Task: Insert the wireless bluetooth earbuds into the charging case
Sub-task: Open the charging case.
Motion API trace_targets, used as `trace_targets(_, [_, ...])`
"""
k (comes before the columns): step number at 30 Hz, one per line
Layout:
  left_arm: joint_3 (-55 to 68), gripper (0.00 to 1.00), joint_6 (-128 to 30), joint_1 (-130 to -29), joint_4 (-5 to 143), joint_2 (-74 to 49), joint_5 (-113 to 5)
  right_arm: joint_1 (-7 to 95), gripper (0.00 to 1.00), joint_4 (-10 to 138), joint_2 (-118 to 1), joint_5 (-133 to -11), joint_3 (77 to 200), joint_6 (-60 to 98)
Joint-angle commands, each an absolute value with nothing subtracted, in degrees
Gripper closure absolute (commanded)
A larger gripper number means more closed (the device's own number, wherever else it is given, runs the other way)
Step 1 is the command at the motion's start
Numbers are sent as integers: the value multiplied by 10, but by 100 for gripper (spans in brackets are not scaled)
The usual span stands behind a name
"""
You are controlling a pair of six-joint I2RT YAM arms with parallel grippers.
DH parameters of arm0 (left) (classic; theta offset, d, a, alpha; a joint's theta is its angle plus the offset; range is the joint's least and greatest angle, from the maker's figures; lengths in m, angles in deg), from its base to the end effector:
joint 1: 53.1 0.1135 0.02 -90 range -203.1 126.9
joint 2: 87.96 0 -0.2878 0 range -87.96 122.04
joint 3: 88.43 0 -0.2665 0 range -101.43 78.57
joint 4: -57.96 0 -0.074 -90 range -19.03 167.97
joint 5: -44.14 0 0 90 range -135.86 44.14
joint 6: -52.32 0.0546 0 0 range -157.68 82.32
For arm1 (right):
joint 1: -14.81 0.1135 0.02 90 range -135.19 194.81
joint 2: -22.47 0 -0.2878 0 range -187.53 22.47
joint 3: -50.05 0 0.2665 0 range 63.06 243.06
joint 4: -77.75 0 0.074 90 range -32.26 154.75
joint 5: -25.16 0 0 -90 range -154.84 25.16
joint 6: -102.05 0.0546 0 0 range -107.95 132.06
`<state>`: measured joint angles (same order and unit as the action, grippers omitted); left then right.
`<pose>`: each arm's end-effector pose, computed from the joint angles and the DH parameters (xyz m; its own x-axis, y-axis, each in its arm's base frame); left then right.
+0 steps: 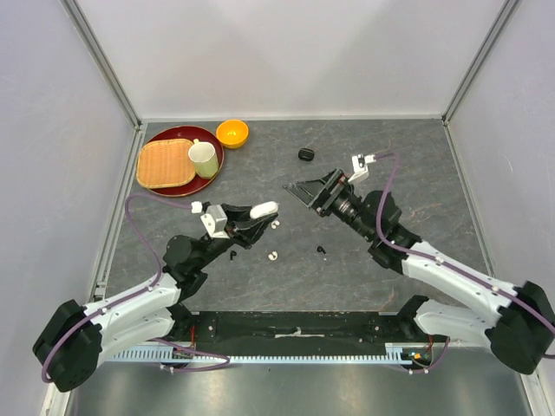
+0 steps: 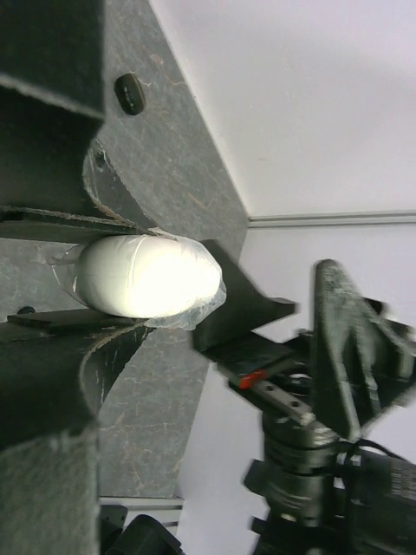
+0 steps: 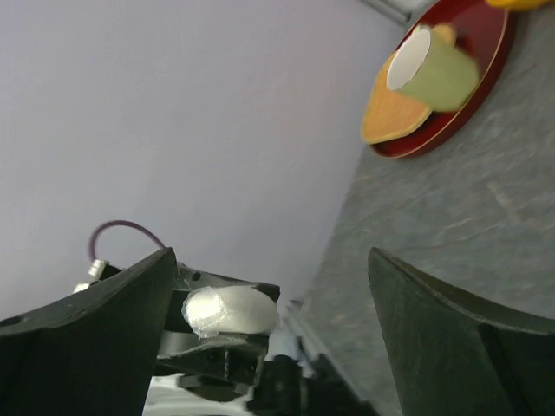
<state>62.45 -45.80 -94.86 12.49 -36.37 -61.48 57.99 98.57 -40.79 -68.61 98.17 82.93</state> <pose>0.1424 -0.1468 0.2866 0.1718 -0.3358 -0.9261 0.8592 0.5110 -0.0259 0.1985 0.1912 0.3136 -0.6666 0.6674 -0.3321 -0.3075 0.1597 0.9381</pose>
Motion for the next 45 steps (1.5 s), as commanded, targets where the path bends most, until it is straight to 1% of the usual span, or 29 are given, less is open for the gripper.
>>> trace_targets(1, [655,98,-475,-949,6,-365,-605,580,2,682,-355,-677,1121,412])
trace_targets(2, [670,98,-480,-948,-54,-355,-606,580,2,650,-347,-679,1134,378])
trace_targets(4, [679,98,-491,-949,-109,-337,-624,580,2,591,-325,-669,1148,333])
trace_targets(7, [678,98,-500,-948,-173,-293,-655,581,2,616,-297,-737,1131,321])
trace_targets(10, [681,98,-507,-948,-244,-250,-671,580,2,629,-296,-794,1128,338])
trace_targets(11, [676,98,-509,-948,-243,-244,-686,580,3,626,-299,-821,1132,338])
trace_targets(18, [686,98,-525,-948,-244,-269,-711,580,5,580,-312,-840,1125,320])
trace_targets(24, [694,98,-532,-949,-243,-294,-721,581,6,619,-321,-866,1116,342])
trace_targets(30, [681,98,-544,-949,-243,-286,-732,581,6,663,-329,-905,1110,365])
trace_targets(42, [668,98,-559,-948,-243,-278,-735,582,7,669,-354,-917,1103,366])
trace_targets(45, [662,98,-561,-949,-244,-275,-740,582,9,669,-361,-915,1103,367])
